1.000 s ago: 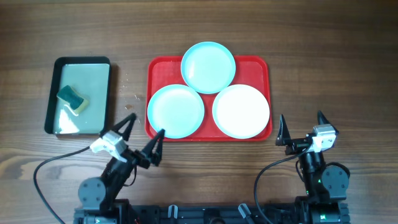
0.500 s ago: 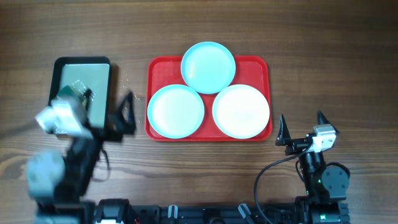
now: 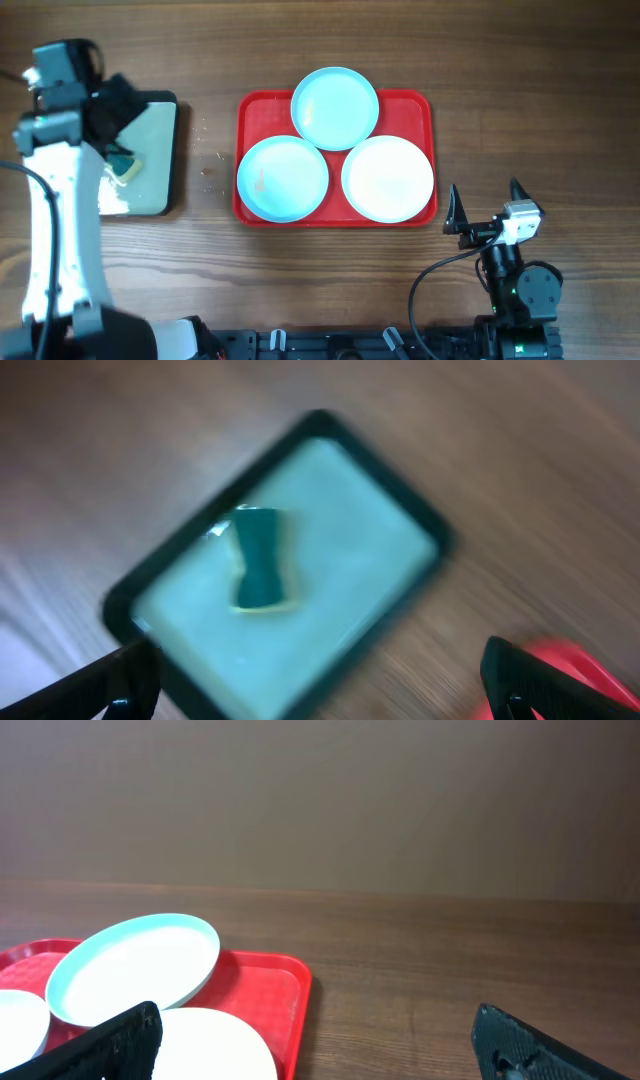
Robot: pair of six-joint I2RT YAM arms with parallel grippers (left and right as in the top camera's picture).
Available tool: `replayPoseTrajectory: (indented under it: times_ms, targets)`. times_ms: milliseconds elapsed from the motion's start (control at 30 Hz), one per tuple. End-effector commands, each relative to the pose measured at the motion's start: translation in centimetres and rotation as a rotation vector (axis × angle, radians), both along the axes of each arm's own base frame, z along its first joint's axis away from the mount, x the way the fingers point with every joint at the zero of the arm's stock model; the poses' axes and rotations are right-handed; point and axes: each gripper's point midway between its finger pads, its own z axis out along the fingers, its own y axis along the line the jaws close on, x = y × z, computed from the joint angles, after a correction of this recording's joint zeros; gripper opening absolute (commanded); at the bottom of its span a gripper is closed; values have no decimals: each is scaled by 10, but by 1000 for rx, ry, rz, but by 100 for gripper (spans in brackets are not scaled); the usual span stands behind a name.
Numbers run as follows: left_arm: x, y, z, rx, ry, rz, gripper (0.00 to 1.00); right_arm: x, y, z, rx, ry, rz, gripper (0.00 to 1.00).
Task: Clean dirty plates on tray and stack at the side
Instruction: 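Reach the left gripper into the water tray and grasp the sponge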
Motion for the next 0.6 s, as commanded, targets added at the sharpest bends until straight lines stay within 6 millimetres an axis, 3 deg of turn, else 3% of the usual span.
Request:
replayPoseTrajectory:
  times_ms: [0, 167, 367, 567]
  targets:
    - [0, 29, -19, -24, 32, 123, 100, 0, -1, 1, 8, -6, -7, 100]
    - [7, 56, -59, -88, 72, 179, 100, 0, -1, 1, 8, -6, -7, 100]
    - [10, 67, -122, -330, 106, 284, 100, 0, -1, 1, 8, -6, -7, 100]
    - [20, 61, -139, -388, 103, 257, 99, 0, -1, 1, 8, -6, -7, 100]
